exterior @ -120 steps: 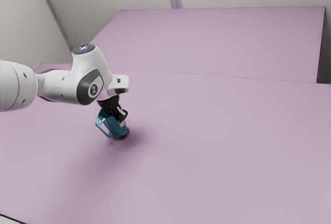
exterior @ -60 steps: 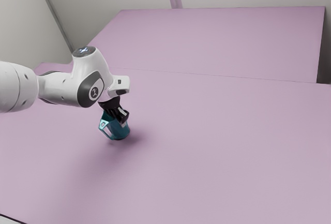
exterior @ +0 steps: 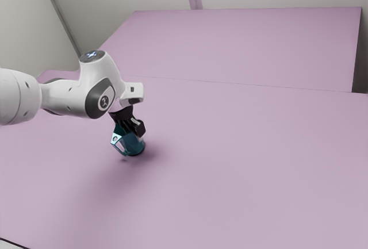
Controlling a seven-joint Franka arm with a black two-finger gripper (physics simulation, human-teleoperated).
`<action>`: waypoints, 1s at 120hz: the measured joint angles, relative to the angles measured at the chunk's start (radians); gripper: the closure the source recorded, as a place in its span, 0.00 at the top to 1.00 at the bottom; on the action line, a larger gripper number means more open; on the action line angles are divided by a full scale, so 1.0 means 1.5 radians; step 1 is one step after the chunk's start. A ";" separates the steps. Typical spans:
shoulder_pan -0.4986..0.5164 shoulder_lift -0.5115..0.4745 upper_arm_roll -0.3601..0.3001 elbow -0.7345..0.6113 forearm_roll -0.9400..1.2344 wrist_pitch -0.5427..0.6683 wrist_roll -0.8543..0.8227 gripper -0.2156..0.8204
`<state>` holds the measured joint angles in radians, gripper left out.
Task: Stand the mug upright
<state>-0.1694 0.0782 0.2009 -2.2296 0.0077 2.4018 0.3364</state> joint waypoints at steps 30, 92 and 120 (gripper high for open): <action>-0.005 -0.018 0.000 0.000 0.000 -0.002 0.000 0.57; -0.017 -0.087 0.000 0.014 0.000 -0.036 -0.006 0.62; -0.021 -0.021 -0.001 0.231 -0.004 -0.166 -0.030 0.73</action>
<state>-0.2004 0.0468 0.1995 -1.8825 0.0019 2.1525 0.2913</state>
